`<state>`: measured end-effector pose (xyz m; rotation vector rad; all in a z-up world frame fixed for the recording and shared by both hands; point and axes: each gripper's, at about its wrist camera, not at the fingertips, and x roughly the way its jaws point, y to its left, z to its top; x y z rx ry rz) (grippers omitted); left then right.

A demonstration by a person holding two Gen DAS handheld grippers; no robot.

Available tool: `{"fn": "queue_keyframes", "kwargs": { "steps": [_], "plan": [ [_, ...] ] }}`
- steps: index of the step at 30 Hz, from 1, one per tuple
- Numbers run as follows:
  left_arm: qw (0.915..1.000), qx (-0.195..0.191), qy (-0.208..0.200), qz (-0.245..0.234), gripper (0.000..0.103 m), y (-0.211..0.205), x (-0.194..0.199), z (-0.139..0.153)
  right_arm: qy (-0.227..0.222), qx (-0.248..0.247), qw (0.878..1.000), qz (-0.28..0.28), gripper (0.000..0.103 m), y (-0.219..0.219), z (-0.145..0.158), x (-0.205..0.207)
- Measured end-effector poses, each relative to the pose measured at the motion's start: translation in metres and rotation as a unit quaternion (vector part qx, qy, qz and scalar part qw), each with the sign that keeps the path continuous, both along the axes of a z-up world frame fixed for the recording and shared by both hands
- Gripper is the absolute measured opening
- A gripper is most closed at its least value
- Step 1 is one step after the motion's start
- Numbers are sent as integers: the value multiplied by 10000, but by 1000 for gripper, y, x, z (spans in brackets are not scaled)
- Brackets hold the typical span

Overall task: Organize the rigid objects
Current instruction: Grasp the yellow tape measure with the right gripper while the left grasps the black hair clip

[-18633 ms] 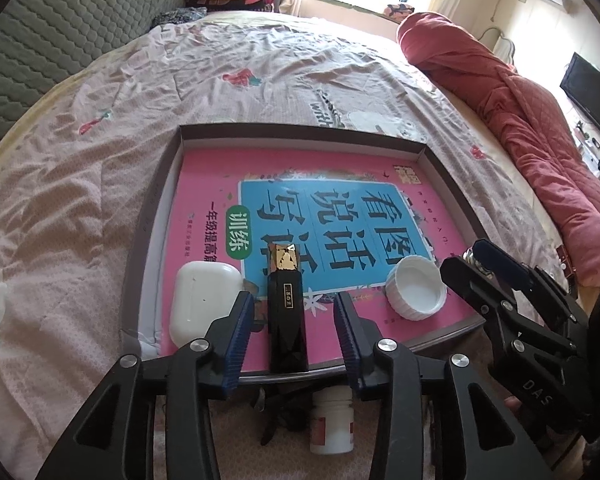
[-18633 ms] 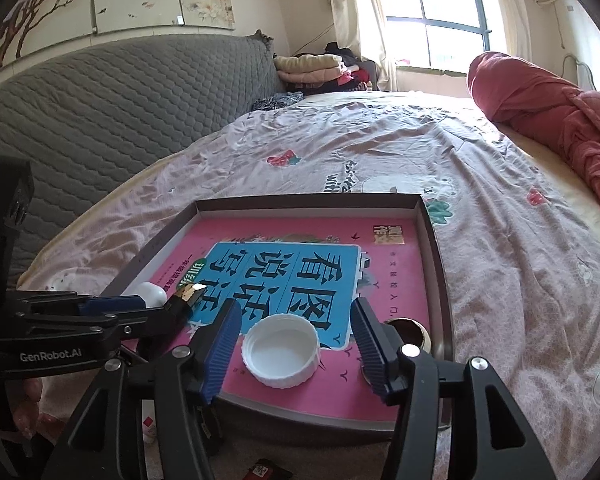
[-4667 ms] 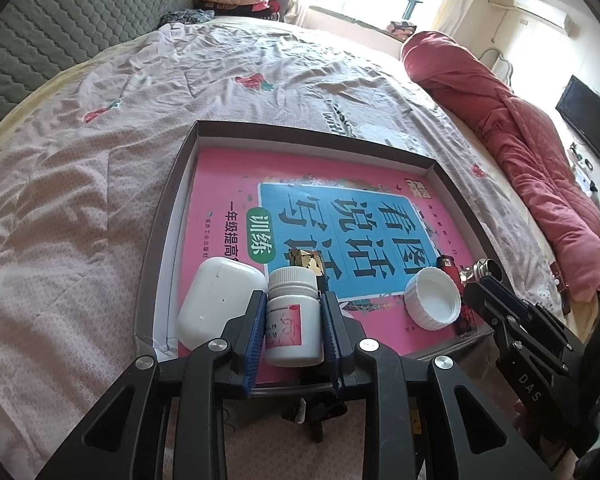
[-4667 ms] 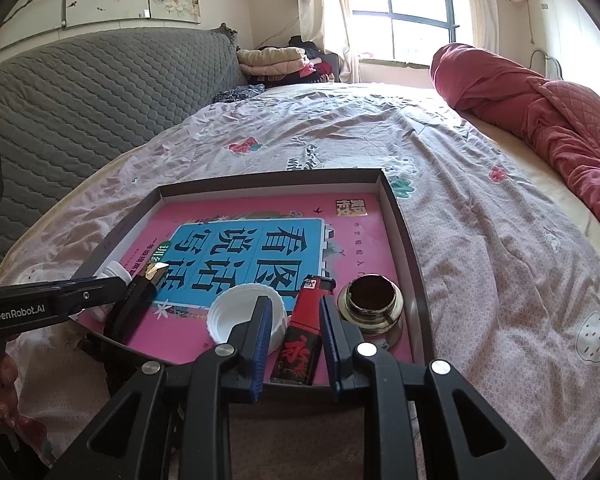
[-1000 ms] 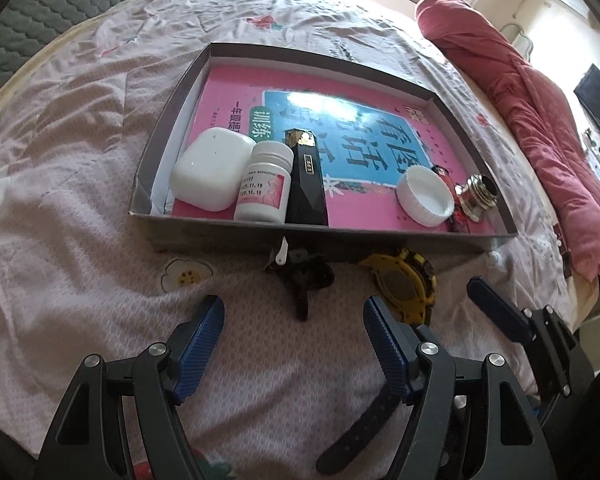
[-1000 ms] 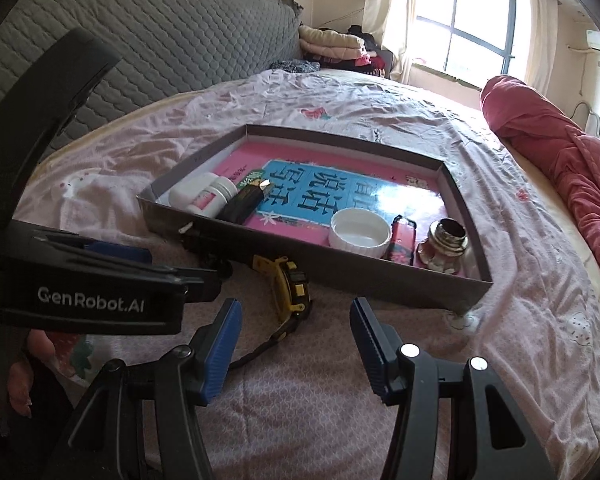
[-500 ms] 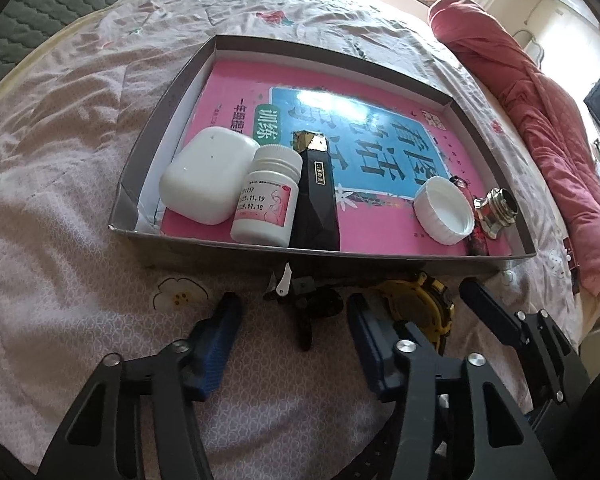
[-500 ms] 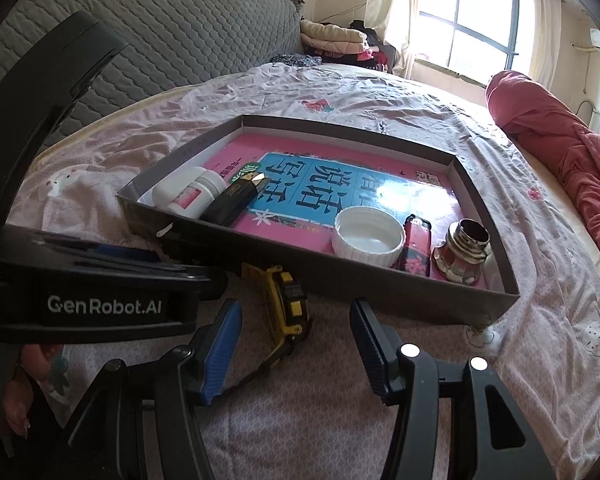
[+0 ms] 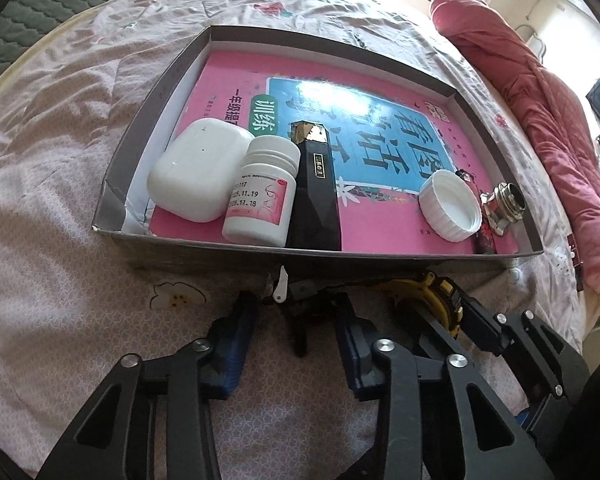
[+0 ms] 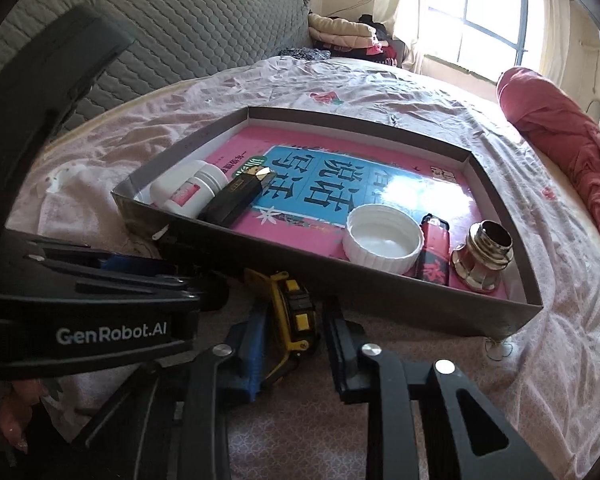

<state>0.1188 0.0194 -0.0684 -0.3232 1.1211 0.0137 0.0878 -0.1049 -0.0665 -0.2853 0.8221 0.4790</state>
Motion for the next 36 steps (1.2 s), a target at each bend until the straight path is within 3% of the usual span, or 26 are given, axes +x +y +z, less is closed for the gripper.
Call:
{"fn": "queue_keyframes", "kwargs": {
  "steps": [4, 16, 31, 36],
  "plan": [
    [10000, -61, -30, -35, 27, 1, -2, -1, 161, 227, 9996, -108, 21, -8, 2, 4],
    [9984, -423, -202, -325, 27, -3, -27, 11, 308, 690, 9960, -484, 20, -38, 16, 0],
    [9968, -154, -702, -350, 27, 2, -41, 53, -240, 1206, 9900, -691, 18, -61, 50, -12],
    [9952, 6, -930, -314, 27, 5, -41, 71, -603, 1293, 9873, -704, 18, -64, 66, -16]
  ]
}}
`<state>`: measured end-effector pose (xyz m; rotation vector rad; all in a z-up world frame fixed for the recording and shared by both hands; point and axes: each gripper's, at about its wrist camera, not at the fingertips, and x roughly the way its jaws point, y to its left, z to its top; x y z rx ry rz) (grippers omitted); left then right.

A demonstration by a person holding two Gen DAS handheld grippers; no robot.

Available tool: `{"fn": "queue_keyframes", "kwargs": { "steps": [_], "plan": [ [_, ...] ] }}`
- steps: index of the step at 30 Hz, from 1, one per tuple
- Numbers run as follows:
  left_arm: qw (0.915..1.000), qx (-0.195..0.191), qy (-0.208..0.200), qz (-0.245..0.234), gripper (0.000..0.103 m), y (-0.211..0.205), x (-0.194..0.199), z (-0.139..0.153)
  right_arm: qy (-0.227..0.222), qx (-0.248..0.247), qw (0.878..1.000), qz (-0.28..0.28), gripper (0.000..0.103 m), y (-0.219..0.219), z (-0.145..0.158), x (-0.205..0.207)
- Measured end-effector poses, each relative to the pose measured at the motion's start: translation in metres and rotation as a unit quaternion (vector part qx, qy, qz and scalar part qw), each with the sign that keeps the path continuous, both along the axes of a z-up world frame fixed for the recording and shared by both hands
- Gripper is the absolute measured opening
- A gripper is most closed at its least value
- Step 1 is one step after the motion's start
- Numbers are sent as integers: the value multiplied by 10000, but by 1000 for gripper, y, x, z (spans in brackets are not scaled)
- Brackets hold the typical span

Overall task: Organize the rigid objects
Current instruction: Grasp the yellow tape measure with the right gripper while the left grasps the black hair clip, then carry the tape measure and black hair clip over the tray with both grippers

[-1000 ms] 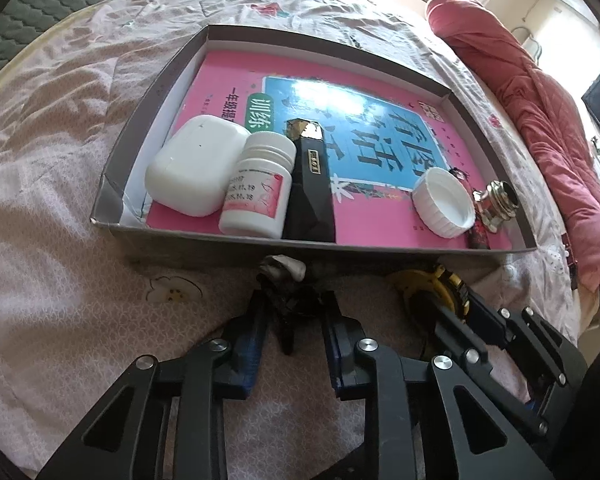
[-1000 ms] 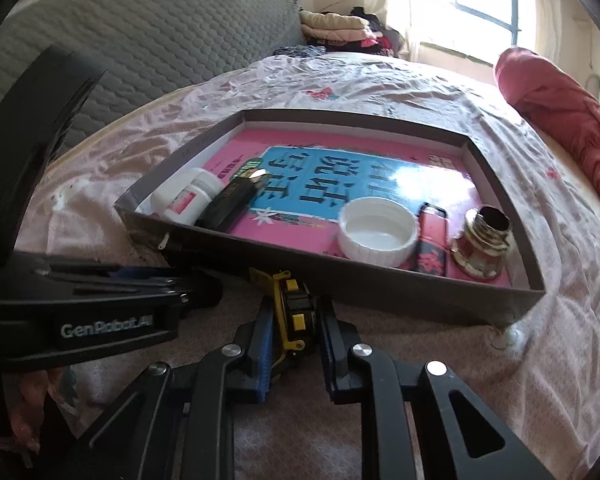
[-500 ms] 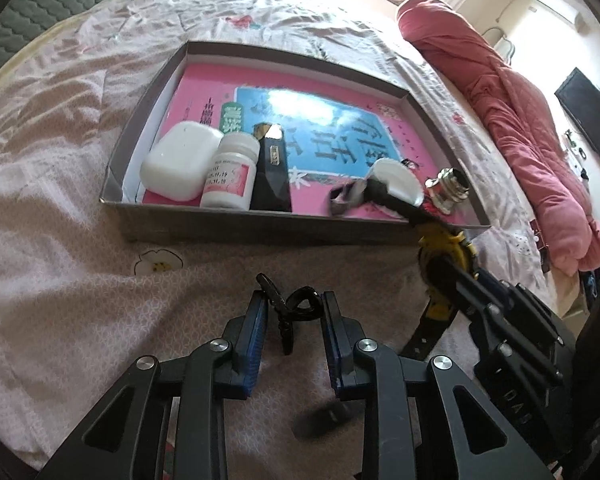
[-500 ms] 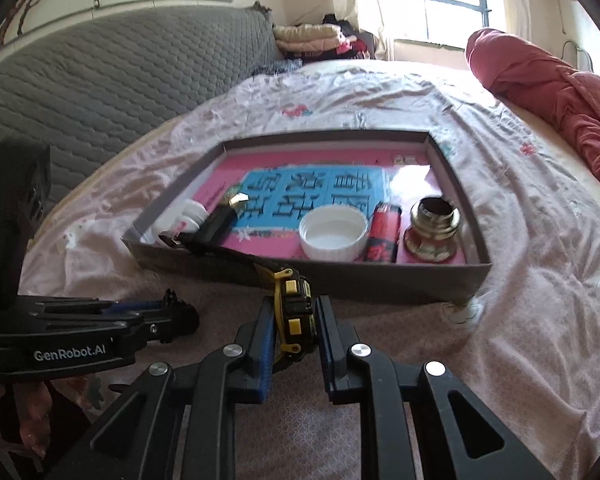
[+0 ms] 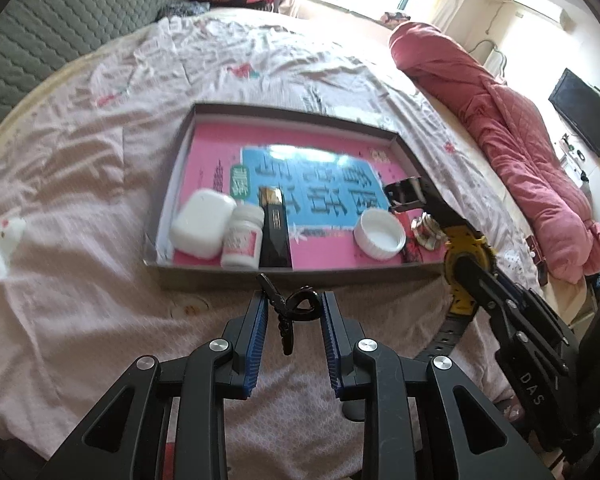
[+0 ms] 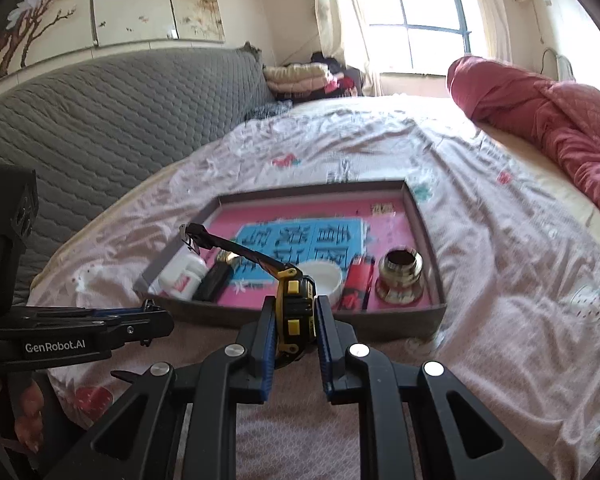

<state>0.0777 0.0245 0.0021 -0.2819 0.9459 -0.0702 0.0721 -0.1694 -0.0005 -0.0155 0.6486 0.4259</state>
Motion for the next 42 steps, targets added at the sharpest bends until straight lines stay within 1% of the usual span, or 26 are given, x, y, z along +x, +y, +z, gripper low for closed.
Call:
{"fn": "queue_keyframes", "kwargs": {
  "steps": [4, 7, 20, 26, 35, 39, 42],
  "plan": [
    [9998, 78, -156, 31, 27, 1, 3, 13, -261, 0, 9996, -79, 18, -1, 12, 0],
    [9996, 132, -257, 60, 27, 2, 6, 21, -341, 49, 9993, -154, 18, -3, 17, 1],
    [9979, 349, -530, 102, 27, 7, 20, 38, -558, 168, 9977, -350, 18, -10, 28, 12],
    [9968, 472, -621, 157, 27, 21, 31, 42, -609, 153, 9971, -422, 18, -10, 30, 18],
    [9950, 650, -642, 409, 27, 51, 54, 45, -749, 228, 9951, -598, 18, -12, 36, 34],
    [9950, 693, -590, 411, 27, 55, 65, 37, -741, 201, 9951, -628, 18, -10, 32, 43],
    [9954, 758, -470, 348, 27, 53, 69, 24, -678, 135, 9957, -621, 18, -8, 26, 49]
  ]
}}
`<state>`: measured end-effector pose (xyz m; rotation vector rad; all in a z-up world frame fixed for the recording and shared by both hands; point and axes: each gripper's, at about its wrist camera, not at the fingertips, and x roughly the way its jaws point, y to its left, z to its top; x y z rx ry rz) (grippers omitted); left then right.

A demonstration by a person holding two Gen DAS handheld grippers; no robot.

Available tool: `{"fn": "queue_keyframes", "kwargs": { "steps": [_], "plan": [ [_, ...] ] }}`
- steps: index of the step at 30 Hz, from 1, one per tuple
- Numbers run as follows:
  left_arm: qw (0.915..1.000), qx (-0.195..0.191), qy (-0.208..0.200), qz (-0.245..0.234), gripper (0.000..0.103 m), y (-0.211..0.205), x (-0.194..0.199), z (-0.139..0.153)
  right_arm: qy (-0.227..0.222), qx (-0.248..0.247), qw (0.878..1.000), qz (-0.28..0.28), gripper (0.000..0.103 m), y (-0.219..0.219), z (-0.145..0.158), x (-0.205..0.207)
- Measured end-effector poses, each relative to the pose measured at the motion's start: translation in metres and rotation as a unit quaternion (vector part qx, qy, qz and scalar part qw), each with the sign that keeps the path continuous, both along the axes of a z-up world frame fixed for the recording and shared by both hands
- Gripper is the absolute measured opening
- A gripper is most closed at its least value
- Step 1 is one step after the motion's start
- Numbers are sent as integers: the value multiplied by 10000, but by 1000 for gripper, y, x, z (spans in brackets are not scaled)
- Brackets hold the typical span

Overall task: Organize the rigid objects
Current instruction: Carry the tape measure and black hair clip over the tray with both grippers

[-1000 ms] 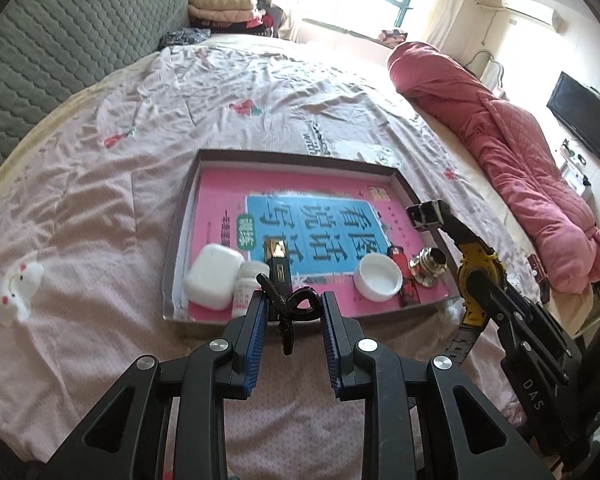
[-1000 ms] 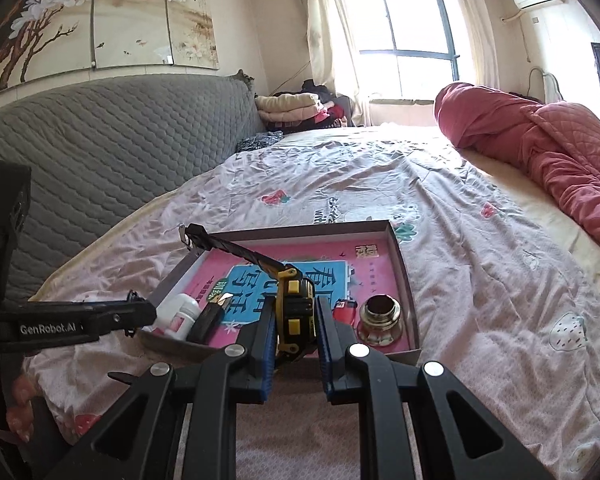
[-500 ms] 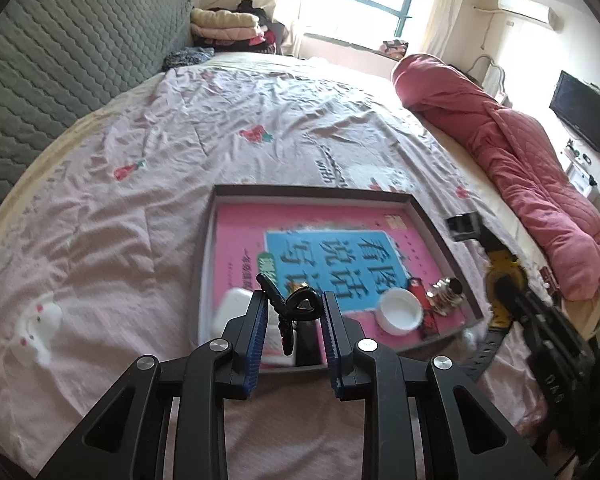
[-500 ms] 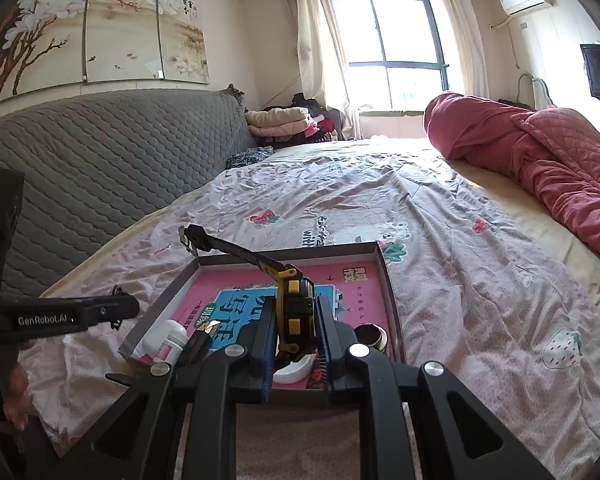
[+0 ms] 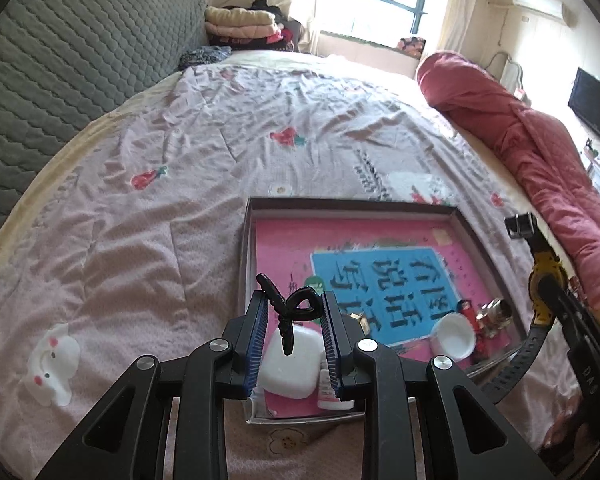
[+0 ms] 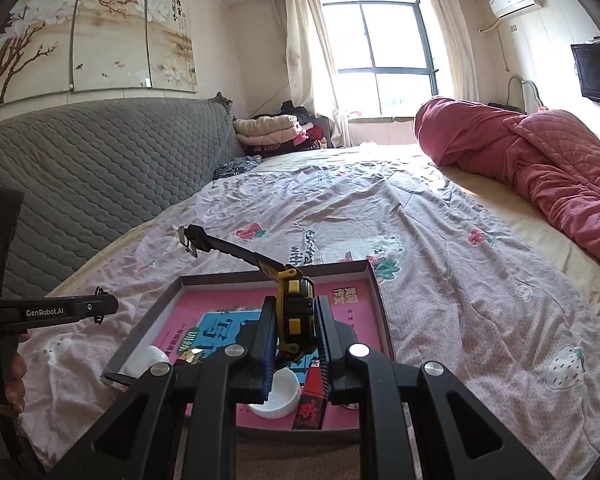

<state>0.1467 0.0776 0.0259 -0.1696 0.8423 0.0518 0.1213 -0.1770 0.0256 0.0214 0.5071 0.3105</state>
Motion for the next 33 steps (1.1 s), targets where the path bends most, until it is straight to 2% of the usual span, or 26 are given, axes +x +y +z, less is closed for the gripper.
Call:
{"fn": "queue_keyframes", "kwargs": {
  "steps": [12, 26, 33],
  "plan": [
    [9992, 34, 359, -193, 27, -15, -8, -43, 419, -159, 9990, -19, 18, 3, -27, 16],
    [9987, 120, 416, -267, 27, -19, -7, -50, 824, -585, 9949, 38, 18, 16, -53, 24],
    [9987, 134, 410, -277, 27, -20, -7, -50, 817, -696, 9942, -49, 18, 17, -53, 24]
  ]
}}
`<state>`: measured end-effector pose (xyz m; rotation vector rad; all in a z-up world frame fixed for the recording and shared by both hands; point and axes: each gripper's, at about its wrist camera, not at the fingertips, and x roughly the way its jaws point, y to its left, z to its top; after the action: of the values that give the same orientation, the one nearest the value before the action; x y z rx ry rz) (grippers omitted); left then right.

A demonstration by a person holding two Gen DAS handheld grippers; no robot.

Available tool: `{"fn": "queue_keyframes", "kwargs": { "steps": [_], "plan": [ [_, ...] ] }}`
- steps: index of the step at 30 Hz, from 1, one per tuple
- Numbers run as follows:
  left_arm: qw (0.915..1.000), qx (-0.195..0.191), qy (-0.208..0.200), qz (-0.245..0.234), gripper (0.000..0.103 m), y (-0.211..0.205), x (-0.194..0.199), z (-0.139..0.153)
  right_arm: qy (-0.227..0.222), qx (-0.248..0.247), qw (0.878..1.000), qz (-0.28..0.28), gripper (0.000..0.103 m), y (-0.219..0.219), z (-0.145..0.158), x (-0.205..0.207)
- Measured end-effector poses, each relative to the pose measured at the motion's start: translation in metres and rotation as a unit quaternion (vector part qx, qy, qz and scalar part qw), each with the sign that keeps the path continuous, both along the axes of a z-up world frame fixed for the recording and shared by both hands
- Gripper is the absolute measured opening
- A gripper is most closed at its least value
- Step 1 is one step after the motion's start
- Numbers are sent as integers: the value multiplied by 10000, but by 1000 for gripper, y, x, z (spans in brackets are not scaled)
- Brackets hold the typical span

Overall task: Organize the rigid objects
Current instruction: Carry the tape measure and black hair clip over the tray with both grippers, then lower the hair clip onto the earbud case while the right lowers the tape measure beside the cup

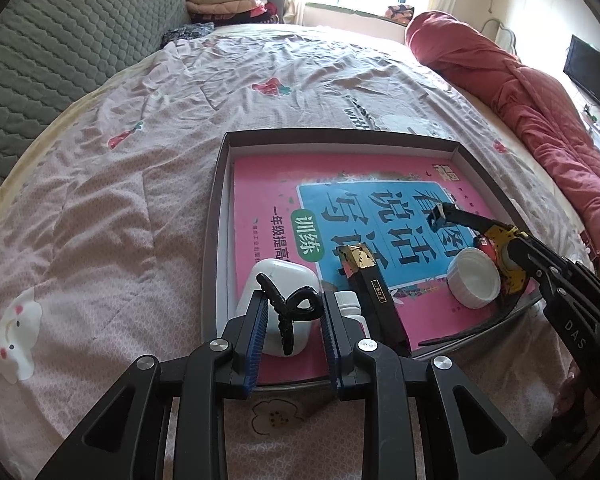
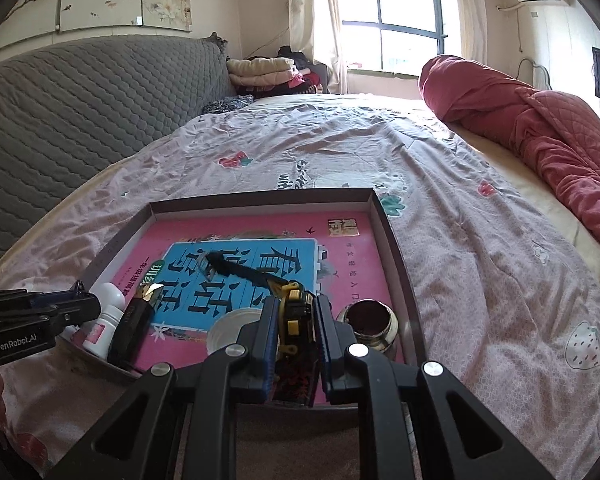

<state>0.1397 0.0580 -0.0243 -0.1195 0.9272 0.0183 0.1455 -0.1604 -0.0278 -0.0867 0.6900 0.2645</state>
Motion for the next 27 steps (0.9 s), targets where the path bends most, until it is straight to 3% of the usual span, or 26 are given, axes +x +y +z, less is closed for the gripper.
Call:
{"fn": "queue_keyframes", "kwargs": {
  "steps": [14, 27],
  "plan": [
    [10000, 15, -20, 31, 27, 0, 1, -1, -57, -414, 9991, -91, 18, 2, -1, -4],
    [10000, -9, -24, 46, 27, 3, 2, -2, 46, -310, 9995, -108, 18, -4, -2, -6]
  ]
}}
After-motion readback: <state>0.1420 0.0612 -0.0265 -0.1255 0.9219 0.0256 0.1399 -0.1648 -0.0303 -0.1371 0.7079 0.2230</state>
